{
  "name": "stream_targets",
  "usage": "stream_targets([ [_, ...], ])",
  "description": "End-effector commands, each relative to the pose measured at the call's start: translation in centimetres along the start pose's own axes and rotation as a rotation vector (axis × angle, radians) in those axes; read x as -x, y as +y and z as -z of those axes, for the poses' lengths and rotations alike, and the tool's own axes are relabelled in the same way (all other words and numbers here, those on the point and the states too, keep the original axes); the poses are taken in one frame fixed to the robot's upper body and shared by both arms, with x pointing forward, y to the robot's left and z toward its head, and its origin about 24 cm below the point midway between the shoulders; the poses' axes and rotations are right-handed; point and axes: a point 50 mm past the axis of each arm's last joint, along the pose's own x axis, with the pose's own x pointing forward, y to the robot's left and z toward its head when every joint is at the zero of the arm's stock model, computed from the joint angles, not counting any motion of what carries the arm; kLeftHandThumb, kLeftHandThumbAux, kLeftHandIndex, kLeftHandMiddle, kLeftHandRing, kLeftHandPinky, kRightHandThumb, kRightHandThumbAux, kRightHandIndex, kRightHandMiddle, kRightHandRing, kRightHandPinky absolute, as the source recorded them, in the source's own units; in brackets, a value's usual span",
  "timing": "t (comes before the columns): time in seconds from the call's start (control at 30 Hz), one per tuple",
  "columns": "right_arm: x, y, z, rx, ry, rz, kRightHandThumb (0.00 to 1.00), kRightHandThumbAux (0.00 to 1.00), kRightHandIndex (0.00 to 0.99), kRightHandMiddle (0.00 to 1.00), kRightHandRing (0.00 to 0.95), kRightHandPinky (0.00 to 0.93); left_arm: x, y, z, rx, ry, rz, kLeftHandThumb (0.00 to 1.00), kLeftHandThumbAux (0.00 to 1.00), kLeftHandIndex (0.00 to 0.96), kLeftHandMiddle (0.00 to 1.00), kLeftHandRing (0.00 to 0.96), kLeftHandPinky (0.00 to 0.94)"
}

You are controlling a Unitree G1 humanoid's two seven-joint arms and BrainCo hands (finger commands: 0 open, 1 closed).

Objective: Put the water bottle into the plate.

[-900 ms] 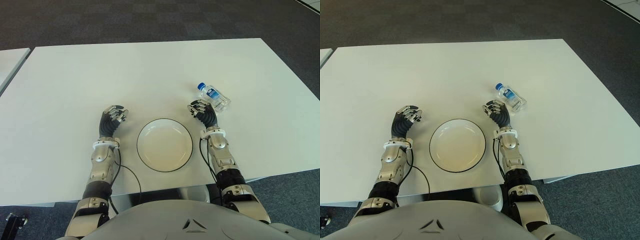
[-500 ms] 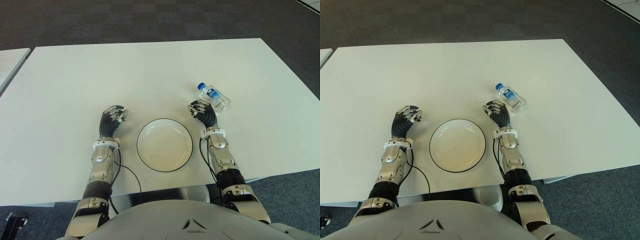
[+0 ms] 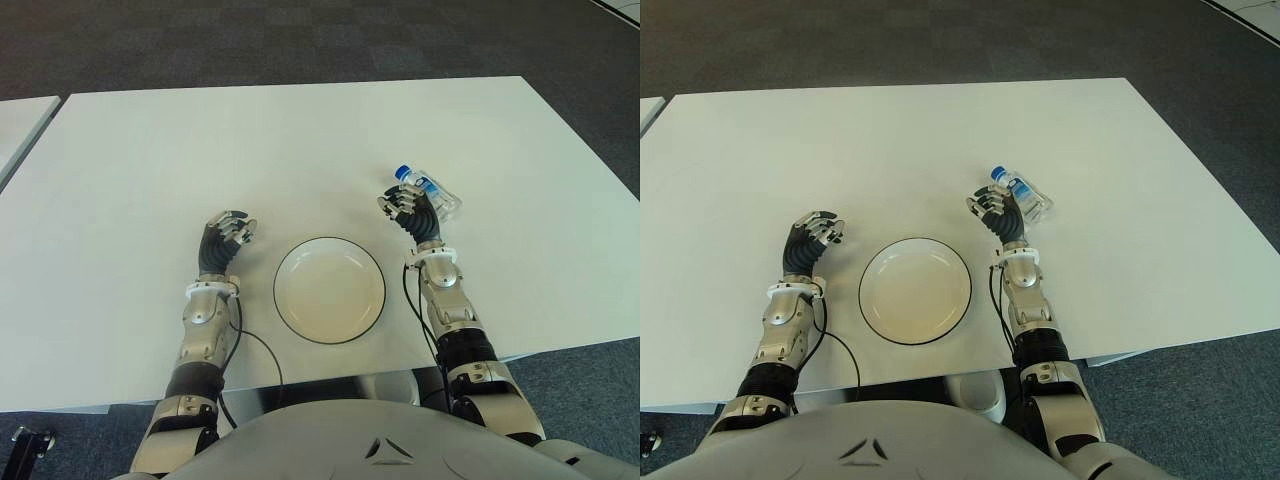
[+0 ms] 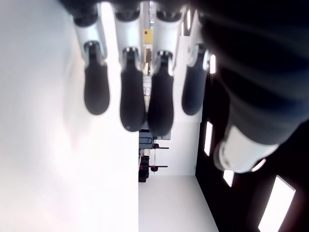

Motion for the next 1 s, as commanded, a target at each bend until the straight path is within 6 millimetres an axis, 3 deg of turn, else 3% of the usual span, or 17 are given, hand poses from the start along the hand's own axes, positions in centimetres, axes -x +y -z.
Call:
stream_targets([
  [0.03, -1.0, -0.7, -3.2, 0.087, -0.157, 0.000, 0.700, 0.729, 0.421, 0.511, 0.515, 0.495, 0.6, 0.0, 0.9, 0.024, 0.058, -0.001, 0.709, 0.708, 0.436, 0.601, 0.571, 0.563],
  [0.17, -1.1, -1.2, -4.4, 0.189, -0.210, 0.003, 0.686, 0.729, 0.407, 0.388, 0.395, 0.398, 0.6, 0.1, 0.9, 0.032, 0.059, -0.006, 0.710, 0.708, 0.436, 0.602, 0.573, 0.568],
  [0.2, -1.1, -1.3, -4.6, 0.220, -0.221, 0.006, 0.585, 0.696, 0.316, 0.332, 0.341, 0.350, 0.6, 0.1, 0.9, 0.033, 0.058, -0.007, 0.710, 0.708, 0.436, 0.602, 0.574, 0.568],
  [0.27, -1.2, -1.6, -4.8, 0.283, -0.239, 0.016, 0.492, 0.660, 0.228, 0.272, 0.281, 0.295, 0.6, 0.1, 0.9, 0.033, 0.057, -0.010, 0.710, 0.708, 0.436, 0.603, 0.576, 0.569],
  [0.37, -1.6, -2.2, -5.2, 0.399, -0.269, 0.041, 0.431, 0.607, 0.142, 0.194, 0.200, 0.220, 0.6, 0.1, 0.8, 0.030, 0.054, -0.014, 0.710, 0.708, 0.436, 0.606, 0.581, 0.576],
  [0.6, -2.5, -3.2, -5.4, 0.552, -0.301, 0.096, 0.473, 0.439, 0.015, 0.032, 0.034, 0.061, 0.6, 0.1, 0.7, 0.027, 0.050, -0.014, 0.711, 0.709, 0.437, 0.622, 0.601, 0.594],
  [1.0, -3.8, -3.6, -5.7, 0.716, -0.209, 0.196, 0.583, 0.273, 0.000, 0.000, 0.000, 0.000, 0.7, 0.0, 0.3, 0.012, 0.054, -0.016, 0.711, 0.709, 0.436, 0.616, 0.588, 0.569],
])
